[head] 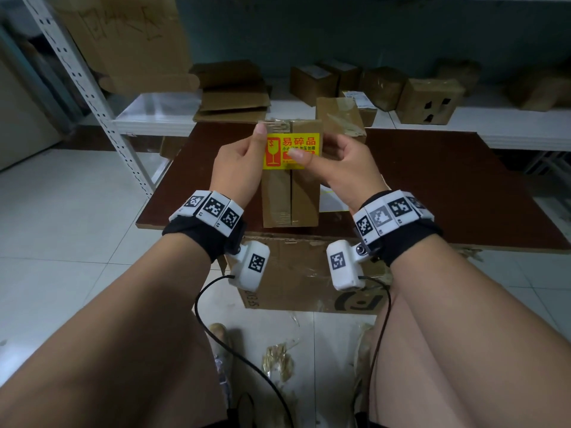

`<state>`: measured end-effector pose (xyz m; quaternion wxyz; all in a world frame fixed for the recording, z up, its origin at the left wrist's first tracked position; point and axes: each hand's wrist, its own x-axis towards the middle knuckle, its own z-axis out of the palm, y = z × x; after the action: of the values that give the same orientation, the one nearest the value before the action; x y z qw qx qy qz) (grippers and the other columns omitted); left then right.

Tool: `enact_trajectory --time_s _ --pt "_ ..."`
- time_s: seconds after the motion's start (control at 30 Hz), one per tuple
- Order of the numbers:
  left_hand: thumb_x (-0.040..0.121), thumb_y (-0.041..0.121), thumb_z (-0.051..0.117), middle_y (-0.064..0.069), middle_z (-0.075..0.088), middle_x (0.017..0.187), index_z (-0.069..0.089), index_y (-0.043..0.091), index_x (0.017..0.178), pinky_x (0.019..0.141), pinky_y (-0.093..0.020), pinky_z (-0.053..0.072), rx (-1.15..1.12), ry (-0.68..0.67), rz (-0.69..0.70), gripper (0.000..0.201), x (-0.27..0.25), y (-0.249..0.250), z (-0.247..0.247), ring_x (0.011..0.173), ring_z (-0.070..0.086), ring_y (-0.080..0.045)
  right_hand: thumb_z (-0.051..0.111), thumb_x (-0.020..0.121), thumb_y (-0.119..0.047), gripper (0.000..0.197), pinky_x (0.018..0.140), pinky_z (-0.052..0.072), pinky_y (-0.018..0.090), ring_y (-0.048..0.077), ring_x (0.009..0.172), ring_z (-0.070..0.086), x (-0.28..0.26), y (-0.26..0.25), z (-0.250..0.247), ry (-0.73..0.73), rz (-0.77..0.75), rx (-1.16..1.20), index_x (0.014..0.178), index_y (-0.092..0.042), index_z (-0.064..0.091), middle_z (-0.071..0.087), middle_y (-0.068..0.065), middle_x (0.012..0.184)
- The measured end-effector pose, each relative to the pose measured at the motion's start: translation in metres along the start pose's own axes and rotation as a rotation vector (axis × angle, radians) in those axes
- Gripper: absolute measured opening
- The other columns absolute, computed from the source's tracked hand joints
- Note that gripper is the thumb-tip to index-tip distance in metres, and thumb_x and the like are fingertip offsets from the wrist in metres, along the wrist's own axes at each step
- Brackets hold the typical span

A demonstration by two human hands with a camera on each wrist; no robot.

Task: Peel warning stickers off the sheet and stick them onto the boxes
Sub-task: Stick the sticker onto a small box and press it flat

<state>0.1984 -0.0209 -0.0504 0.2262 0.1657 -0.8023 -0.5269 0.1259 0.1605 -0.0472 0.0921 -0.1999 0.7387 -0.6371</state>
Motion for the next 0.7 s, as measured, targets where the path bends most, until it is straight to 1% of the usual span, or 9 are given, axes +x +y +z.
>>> enact_trajectory --time_s 0.1,0.13,0.23,0.33,0.4,0.43,0.5,0.57,0.7 --pt "0.109 0.062 0.043 0.019 0.070 0.062 0.083 0.024 0.101 0.061 -0.021 0.039 0.040 0.005 0.063 0.055 -0.003 -0.002 0.001 0.060 0.063 0.006 0.092 0.075 -0.055 0.064 0.090 0.051 0.005 -0.017 0.102 0.066 -0.005 -0.001 0.001 0.066 -0.104 -0.161 0.130 -0.031 0.070 0.077 -0.020 0.112" --pt "0.107 0.064 0.043 0.013 0.075 0.074 0.083 0.022 0.109 0.061 -0.017 0.040 0.051 0.009 0.081 0.058 -0.002 -0.004 0.001 0.070 0.070 -0.002 0.090 0.078 -0.055 0.059 0.088 0.049 0.004 -0.019 0.101 0.065 -0.006 -0.001 0.002 0.085 -0.118 -0.201 0.128 -0.030 0.072 0.077 -0.021 0.111" --pt "0.105 0.069 0.043 0.001 0.076 0.106 0.080 0.016 0.121 0.061 -0.008 0.040 0.080 0.007 0.125 0.067 -0.001 -0.007 0.000 0.099 0.071 -0.021 0.082 0.087 -0.057 0.045 0.101 0.058 0.028 -0.002 0.109 0.072 -0.003 -0.001 0.003 0.122 -0.069 -0.179 0.121 -0.027 0.078 0.081 -0.013 0.111" --pt "0.104 0.073 0.041 -0.006 0.079 0.116 0.079 0.020 0.124 0.067 -0.019 0.043 0.075 -0.001 0.100 0.068 0.002 -0.009 -0.002 0.086 0.072 -0.007 0.060 0.104 -0.058 0.041 0.104 0.059 0.051 0.026 0.116 0.074 -0.001 -0.003 -0.001 0.091 0.000 -0.082 0.109 -0.024 0.082 0.081 0.008 0.117" --pt "0.104 0.071 0.042 0.000 0.079 0.111 0.079 0.020 0.124 0.064 -0.015 0.042 0.069 -0.001 0.097 0.066 0.001 -0.009 -0.003 0.071 0.067 0.005 0.056 0.103 -0.062 0.049 0.101 0.058 0.063 0.041 0.122 0.068 -0.001 -0.007 -0.004 0.077 0.050 -0.043 0.109 -0.020 0.081 0.074 0.022 0.125" --pt "0.106 0.068 0.042 0.007 0.077 0.104 0.079 0.017 0.124 0.060 -0.010 0.040 0.069 0.001 0.104 0.066 0.000 -0.008 -0.004 0.068 0.067 0.009 0.060 0.101 -0.063 0.049 0.099 0.060 0.060 0.037 0.120 0.071 -0.004 -0.010 -0.004 0.078 0.057 -0.030 0.111 -0.020 0.080 0.076 0.019 0.123" --pt "0.108 0.061 0.044 0.010 0.074 0.080 0.079 0.008 0.117 0.053 -0.004 0.037 0.056 -0.007 0.114 0.064 -0.003 -0.006 -0.003 0.060 0.063 0.013 0.075 0.090 -0.064 0.049 0.096 0.063 0.045 0.013 0.108 0.077 -0.006 -0.011 -0.002 0.093 0.031 -0.024 0.117 -0.024 0.077 0.081 -0.004 0.114" --pt "0.108 0.061 0.044 0.021 0.068 0.060 0.081 0.014 0.110 0.054 -0.002 0.036 0.043 -0.025 0.113 0.061 -0.005 -0.003 -0.003 0.057 0.059 0.012 0.086 0.081 -0.061 0.052 0.093 0.065 0.039 0.003 0.102 0.076 -0.007 -0.009 0.002 0.148 -0.014 -0.078 0.118 -0.027 0.075 0.080 -0.014 0.109" --pt "0.099 0.074 0.051 0.015 0.078 0.093 0.077 0.023 0.130 0.073 -0.009 0.048 0.000 -0.065 0.116 0.065 -0.003 -0.006 -0.005 0.084 0.068 0.006 0.082 0.087 -0.056 0.045 0.098 0.063 0.045 0.007 0.105 0.076 -0.002 -0.003 0.003 0.150 -0.014 -0.070 0.119 -0.024 0.076 0.081 -0.010 0.111"
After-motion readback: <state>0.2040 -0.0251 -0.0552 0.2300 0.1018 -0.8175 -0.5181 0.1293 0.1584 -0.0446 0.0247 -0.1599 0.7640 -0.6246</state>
